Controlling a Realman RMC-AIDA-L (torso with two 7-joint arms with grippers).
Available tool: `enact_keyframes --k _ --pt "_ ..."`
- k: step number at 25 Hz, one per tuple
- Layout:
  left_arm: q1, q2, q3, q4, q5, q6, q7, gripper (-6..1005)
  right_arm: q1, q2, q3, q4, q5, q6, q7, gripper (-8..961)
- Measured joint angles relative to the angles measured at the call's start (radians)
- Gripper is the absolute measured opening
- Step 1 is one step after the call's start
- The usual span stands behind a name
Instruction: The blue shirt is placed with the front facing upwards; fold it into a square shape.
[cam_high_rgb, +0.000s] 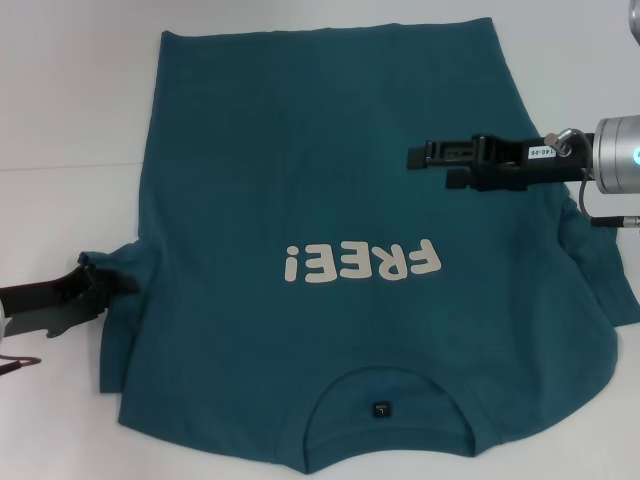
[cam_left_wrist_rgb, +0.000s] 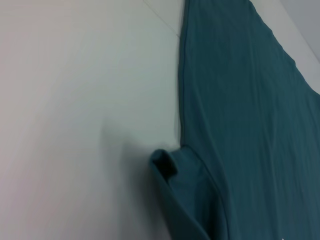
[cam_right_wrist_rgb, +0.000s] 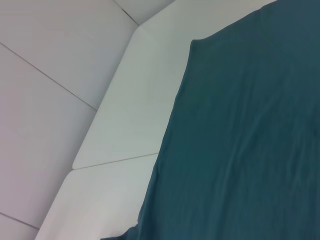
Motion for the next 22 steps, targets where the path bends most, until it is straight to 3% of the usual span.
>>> enact_keyframes --k 9,14,22 --pt "0.0 0.0 0.002 0.0 0.003 -0.008 0.004 120 -0.001 -0.001 0.002 0.0 0.0 -0.002 -0.001 943" --pt "0.002 0.0 -0.002 -0.001 0.004 -0.007 0.005 34 -0.002 -0.001 0.002 0.0 0.0 -0.004 -0.001 943" --pt "0.027 0.017 -0.047 0.005 0.004 0.011 0.006 50 -0.002 -0.002 0.002 0.0 0.0 -0.006 0.0 943"
